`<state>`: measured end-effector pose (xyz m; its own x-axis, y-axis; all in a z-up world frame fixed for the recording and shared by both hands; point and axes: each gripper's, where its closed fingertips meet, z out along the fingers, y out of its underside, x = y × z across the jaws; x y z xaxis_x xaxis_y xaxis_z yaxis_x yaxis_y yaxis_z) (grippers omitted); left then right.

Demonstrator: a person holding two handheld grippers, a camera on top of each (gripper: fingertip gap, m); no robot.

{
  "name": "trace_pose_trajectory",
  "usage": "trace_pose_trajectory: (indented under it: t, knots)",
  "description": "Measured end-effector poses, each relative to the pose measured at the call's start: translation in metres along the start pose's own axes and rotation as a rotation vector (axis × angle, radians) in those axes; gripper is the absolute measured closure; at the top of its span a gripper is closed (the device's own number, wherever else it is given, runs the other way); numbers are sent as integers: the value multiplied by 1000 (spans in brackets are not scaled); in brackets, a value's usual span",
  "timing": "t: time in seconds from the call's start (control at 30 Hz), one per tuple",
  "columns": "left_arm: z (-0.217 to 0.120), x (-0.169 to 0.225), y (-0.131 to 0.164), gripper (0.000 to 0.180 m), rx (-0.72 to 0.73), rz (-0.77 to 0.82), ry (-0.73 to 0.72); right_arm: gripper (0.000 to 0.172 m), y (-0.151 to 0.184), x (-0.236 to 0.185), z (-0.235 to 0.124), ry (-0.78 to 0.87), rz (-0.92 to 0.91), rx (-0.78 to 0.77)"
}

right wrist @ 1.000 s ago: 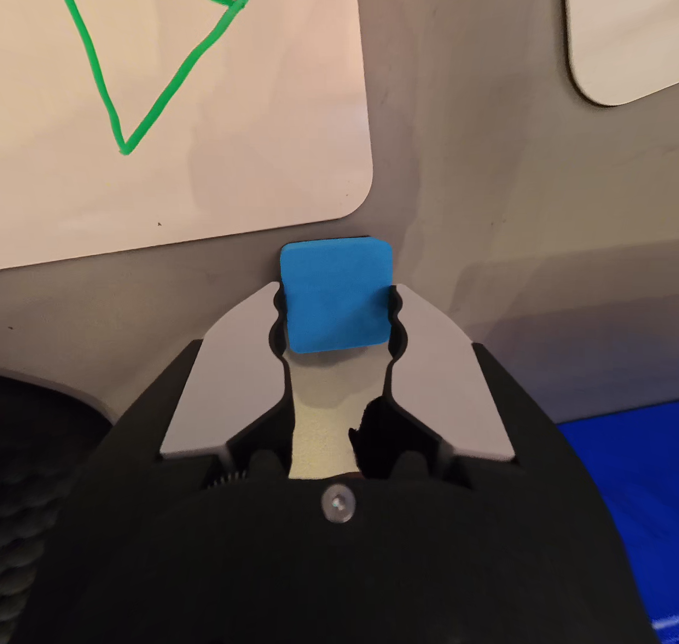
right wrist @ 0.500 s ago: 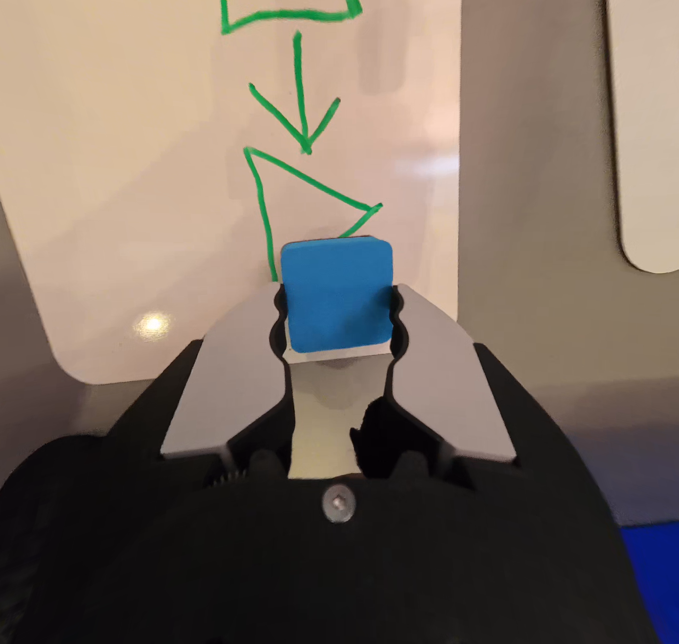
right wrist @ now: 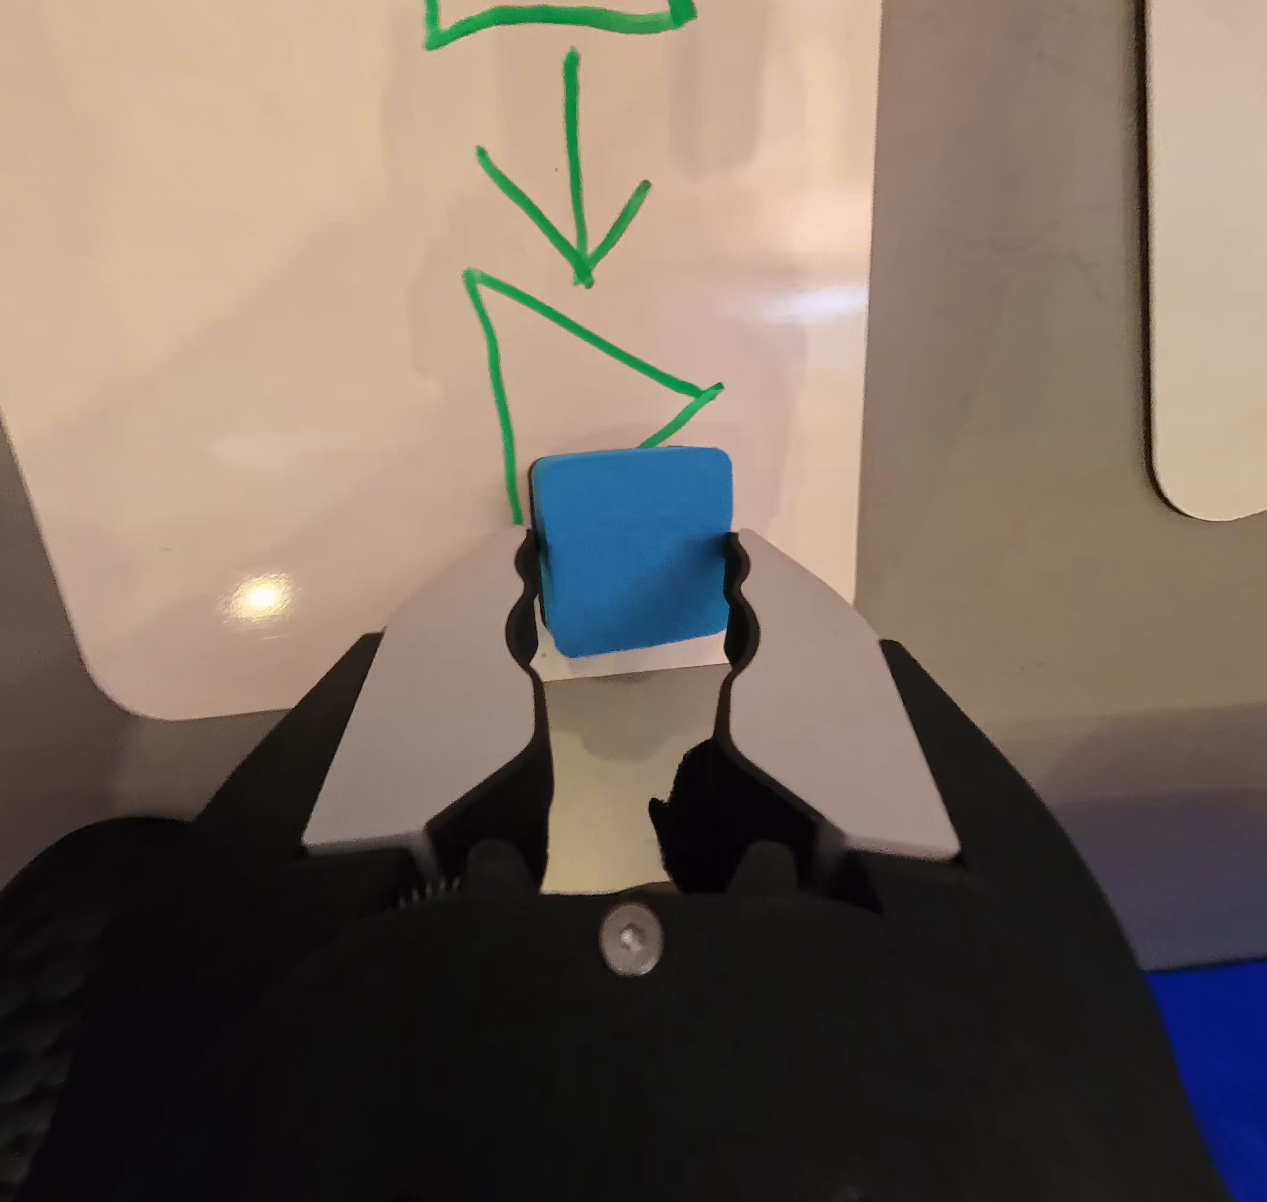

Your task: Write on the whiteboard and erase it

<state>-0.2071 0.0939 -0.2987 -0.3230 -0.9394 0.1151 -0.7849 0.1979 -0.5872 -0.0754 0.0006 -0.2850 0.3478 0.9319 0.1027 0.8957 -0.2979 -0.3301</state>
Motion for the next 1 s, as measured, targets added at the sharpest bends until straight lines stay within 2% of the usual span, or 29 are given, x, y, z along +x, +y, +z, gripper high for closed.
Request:
trace_pose_trajectory:
  t: [0.2, 0.3, 0.47, 0.6, 0.73, 0.9, 1.0]
  knots:
    - [1, -1, -1, 179, -7, -3, -30, 119, -26, 3, 11, 36, -36, 28]
    - [1, -1, -1, 179, -3, -18, -23, 118, -21, -3, 7, 27, -45, -12]
    - [1, -1, -1, 179, -18, -7, -29, 105, -26, -4, -5, 17, -33, 29]
    - [1, -1, -1, 180, -14, -12, -26, 126, -27, -8, -3, -27, -30, 33]
    - [1, -1, -1, 180, -10, -16, -23, 136, -27, -12, -1, -58, -34, 21]
    - [1, -1, -1, 180, -8, -19, -21, 138, -30, -8, 2, -77, 13, 57]
    - [1, -1, -1, 179, -18, -20, -33, 139, -43, -9, 7, -88, 26, 101]
